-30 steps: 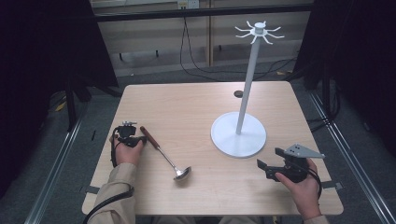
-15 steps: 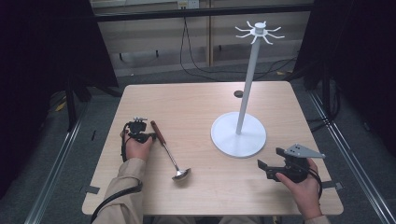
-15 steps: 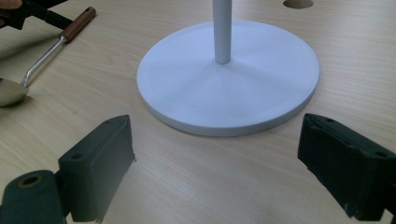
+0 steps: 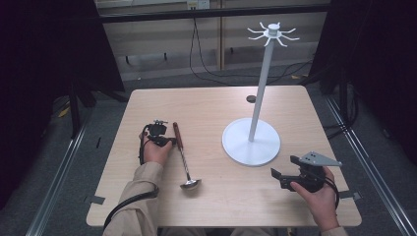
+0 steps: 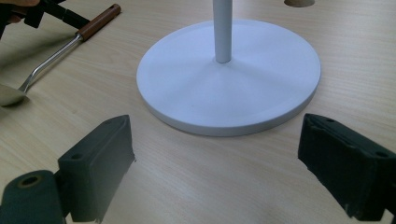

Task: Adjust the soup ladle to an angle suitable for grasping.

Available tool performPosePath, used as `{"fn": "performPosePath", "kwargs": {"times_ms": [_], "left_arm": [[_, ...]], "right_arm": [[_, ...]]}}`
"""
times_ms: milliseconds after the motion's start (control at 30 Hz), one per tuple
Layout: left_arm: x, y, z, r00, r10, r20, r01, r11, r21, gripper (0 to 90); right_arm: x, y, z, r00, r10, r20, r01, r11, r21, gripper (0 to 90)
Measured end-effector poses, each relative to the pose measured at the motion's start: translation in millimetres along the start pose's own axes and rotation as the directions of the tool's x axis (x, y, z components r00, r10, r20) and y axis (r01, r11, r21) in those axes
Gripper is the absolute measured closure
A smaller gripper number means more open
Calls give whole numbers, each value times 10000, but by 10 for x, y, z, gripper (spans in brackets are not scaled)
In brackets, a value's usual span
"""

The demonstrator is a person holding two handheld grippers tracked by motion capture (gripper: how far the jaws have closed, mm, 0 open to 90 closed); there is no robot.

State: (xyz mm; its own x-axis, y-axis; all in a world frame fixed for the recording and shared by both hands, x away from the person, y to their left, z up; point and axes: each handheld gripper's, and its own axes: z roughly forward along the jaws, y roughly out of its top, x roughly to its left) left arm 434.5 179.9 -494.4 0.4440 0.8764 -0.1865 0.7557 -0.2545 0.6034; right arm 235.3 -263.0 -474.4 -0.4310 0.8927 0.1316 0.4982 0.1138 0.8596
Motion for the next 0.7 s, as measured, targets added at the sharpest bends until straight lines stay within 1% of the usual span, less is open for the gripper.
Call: {"fn": "performPosePath", "kwargs": {"times_ms": [67,133,167,200,267,300,333,400,433,467,500,567,600,633,700], "left_arm": [[-19,13,11,10000,52,19,-52,10000,42,881],[-49,31,31,10000,18,-52,-18,10000,7,876],[-52,41,33,10000,63,46,-63,9999,121,876],[-63,55,46,10000,24,85,-25,9999,144,873],[-70,63,53,9999,44,101,-46,9999,157,873],[-77,72,57,9999,121,103,-123,9997,217,873],[-105,82,72,9999,39,128,-42,9998,204,871],[-111,87,76,9999,97,128,-100,9997,232,871],[-130,93,84,9998,-24,177,20,9998,206,870],[-131,97,85,9999,89,131,-93,9996,270,868],[-140,103,89,9998,104,195,-110,9995,301,868],[-152,114,91,9997,140,196,-149,9990,423,865],[-157,121,93,9997,139,207,-148,9988,461,865],[-167,124,98,9998,21,174,-28,9992,408,863],[-169,133,90,9999,61,160,-70,9985,542,855]], "right_arm": [[-3,-1,0,10000,-43,2,43,10000,18,100],[-1,1,2,10000,-35,-13,35,10000,-4,100],[-1,1,2,10000,-35,-13,35,10000,-4,100],[6,3,4,10000,43,-20,-43,10000,-14,100],[9,4,8,10000,45,-21,-45,10000,-9,100],[10,5,11,10000,39,-31,-39,10000,-16,100],[13,8,16,10000,29,-77,-30,10000,-21,100],[14,8,15,9999,44,-104,-44,10000,-7,100],[13,8,16,9999,40,-118,-40,10000,-27,100],[11,5,18,9999,82,-142,-82,10000,-27,100],[11,5,18,9999,82,-142,-82,10000,-27,100],[9,6,16,9999,90,-129,-91,10000,-37,100],[8,8,15,9999,75,-124,-76,10000,-62,100],[6,8,14,9999,22,-108,-22,10000,-40,100],[6,9,12,9999,24,-110,-24,10000,-45,100]]}}
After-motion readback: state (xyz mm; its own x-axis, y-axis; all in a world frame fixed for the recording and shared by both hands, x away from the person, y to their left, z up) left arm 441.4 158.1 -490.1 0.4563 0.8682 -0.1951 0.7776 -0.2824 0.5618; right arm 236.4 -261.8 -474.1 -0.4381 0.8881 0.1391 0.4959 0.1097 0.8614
